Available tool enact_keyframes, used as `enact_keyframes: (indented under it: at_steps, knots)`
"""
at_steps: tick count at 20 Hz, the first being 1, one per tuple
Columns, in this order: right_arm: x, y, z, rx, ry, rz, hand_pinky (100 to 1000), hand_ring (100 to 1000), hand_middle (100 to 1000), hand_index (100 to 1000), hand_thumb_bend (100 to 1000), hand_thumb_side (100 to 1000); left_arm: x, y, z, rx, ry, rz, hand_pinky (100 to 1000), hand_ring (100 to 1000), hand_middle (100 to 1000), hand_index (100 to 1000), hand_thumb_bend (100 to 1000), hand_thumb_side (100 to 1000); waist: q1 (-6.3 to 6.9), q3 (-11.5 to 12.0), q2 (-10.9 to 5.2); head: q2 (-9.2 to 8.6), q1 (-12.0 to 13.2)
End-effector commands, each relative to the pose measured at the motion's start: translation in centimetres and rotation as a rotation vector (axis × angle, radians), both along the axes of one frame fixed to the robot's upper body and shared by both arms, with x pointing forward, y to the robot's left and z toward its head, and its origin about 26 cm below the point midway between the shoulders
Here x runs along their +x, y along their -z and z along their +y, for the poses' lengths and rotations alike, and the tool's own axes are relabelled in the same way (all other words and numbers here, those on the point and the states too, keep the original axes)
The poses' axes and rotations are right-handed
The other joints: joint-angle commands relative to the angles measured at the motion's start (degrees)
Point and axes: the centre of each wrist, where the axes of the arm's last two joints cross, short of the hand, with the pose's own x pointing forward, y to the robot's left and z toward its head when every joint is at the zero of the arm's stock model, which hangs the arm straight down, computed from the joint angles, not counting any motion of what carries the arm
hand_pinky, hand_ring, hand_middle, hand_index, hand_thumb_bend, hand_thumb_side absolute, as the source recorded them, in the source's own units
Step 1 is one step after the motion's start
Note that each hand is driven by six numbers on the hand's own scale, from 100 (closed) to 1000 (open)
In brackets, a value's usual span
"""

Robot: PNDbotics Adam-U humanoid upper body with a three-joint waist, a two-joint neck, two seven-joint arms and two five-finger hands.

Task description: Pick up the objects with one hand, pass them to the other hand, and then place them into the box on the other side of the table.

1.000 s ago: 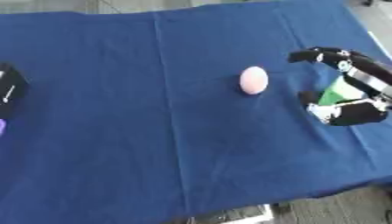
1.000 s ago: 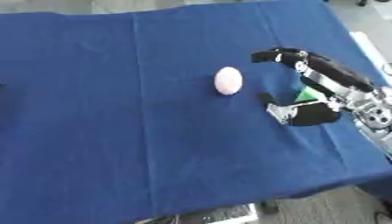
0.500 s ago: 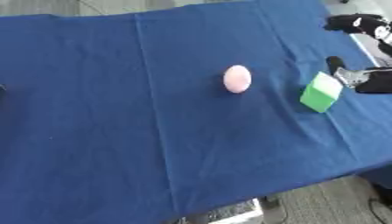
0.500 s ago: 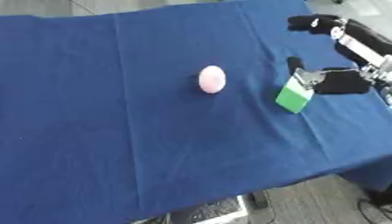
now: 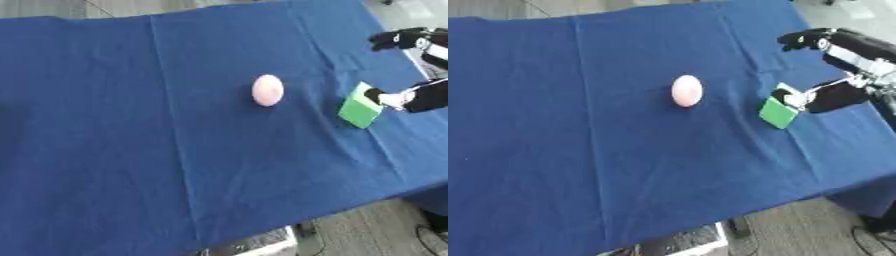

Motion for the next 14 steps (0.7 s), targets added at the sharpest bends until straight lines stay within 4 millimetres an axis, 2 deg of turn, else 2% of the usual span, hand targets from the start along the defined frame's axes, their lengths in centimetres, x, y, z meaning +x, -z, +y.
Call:
enact_keyframes:
  at_steps: [1, 9, 14]
  knots:
    - [-0.1, -0.8, 0.1, -0.018, 0.03, 0.031, 926, 891, 798, 928, 340, 100, -0.2, -0.8, 0.2, 0.013, -0.011, -0.025, 788, 718, 747, 896, 161, 944, -0.22, 0.0, -0.9, -0.13, -0.2]
    - [-0.2, -0.2, -0.1, 0.004, 0.158, 0.026, 918, 888, 795, 929, 365, 100, -0.1, -0.4, 0.4, 0.002, -0.027, -0.014, 787, 713, 736, 885, 150, 945, -0.31, 0.4, -0.35, -0.42, -0.5]
    - [-0.2, 0.4, 0.1, 0.018, 0.205, 0.031, 891, 811, 783, 937, 415, 100, 0.0, -0.3, 0.3, -0.007, -0.026, -0.008, 786, 712, 731, 882, 146, 945, -0.17, 0.6, 0.1, -0.48, -0.8]
